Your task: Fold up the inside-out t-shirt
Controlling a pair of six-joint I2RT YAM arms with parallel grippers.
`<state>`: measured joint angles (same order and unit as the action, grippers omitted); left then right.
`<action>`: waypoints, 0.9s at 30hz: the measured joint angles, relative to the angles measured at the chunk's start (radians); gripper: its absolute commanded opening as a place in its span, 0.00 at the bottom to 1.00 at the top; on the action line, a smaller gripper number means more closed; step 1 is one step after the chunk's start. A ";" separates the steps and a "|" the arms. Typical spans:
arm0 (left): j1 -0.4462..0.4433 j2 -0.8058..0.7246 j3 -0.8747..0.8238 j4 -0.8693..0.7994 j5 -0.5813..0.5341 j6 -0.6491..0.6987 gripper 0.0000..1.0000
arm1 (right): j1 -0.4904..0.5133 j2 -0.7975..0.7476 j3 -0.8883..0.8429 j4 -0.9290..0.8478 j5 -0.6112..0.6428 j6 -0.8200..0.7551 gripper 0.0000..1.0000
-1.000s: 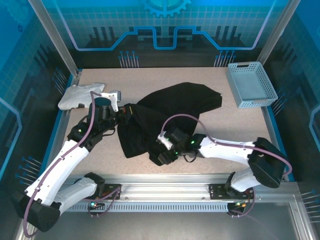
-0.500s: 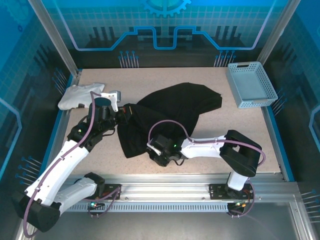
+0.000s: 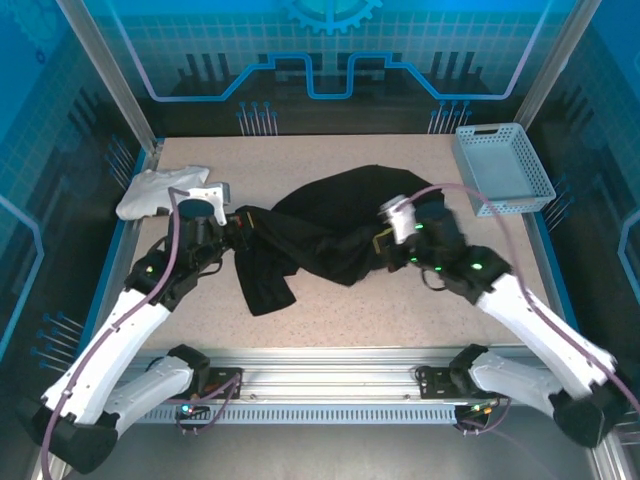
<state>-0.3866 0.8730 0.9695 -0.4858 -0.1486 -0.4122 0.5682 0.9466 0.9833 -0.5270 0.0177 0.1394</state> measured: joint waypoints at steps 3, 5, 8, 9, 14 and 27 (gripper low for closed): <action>0.000 -0.053 0.048 -0.018 -0.024 -0.003 0.00 | -0.070 -0.114 0.065 -0.050 -0.038 -0.003 0.00; 0.000 -0.114 0.059 -0.022 -0.039 -0.008 0.00 | -0.079 -0.177 0.083 -0.076 -0.050 -0.002 0.00; 0.000 -0.193 0.035 -0.032 -0.060 -0.015 0.00 | -0.080 -0.236 0.070 -0.101 -0.051 0.008 0.00; 0.000 -0.203 0.018 -0.031 -0.074 -0.019 0.00 | -0.083 -0.240 0.055 -0.098 -0.047 0.016 0.00; 0.034 0.002 -0.016 0.046 -0.147 -0.013 0.00 | -0.182 -0.060 0.042 -0.008 -0.004 0.070 0.00; 0.234 0.640 0.974 0.149 -0.072 0.108 0.00 | -0.399 0.572 0.932 0.222 -0.007 0.095 0.00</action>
<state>-0.1524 1.5127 1.9438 -0.3370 -0.2211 -0.3038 0.1692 1.5188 1.9156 -0.3050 0.0105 0.2340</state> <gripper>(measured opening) 0.058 0.061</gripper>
